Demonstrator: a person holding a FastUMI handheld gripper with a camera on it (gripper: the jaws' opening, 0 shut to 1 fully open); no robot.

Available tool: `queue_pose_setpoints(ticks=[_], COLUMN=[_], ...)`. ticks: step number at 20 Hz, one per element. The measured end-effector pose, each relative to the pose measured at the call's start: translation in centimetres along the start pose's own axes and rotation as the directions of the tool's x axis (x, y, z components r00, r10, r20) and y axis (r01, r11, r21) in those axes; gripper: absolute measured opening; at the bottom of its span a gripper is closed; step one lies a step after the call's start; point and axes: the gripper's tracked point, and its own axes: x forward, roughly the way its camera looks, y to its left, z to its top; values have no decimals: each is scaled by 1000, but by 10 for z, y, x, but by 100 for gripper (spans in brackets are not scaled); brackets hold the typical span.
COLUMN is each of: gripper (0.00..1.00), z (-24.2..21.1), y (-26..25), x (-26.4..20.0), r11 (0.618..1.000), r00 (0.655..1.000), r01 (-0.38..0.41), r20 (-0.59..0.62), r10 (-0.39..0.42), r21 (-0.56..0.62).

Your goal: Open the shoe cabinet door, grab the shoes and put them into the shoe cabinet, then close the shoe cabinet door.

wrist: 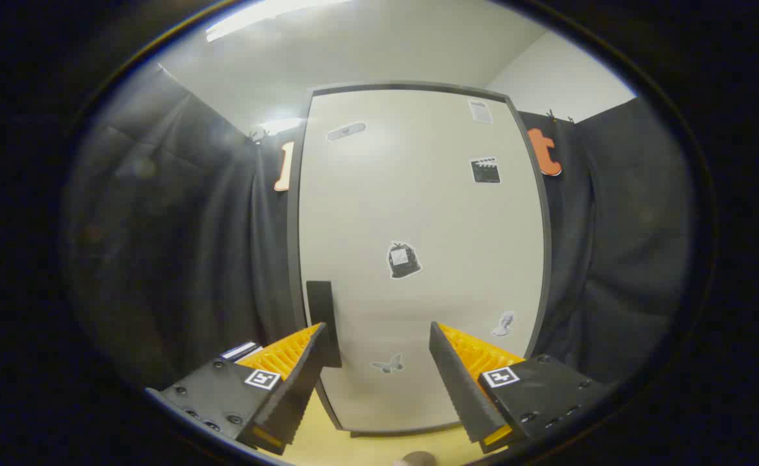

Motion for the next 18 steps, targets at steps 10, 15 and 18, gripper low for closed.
queue_pose_setpoints(ticks=[10, 15, 18], gripper=[91, 91, 91], z=[-3, -3, -3], y=[3, 4, 8], x=[5, 6, 7], r11=[1000, 1000, 1000], r00=[1000, 1000, 1000], r01=[-9, -3, -8], r20=[-6, 3, 4], r10=[10, 3, 8], r21=[7, 0, 6])
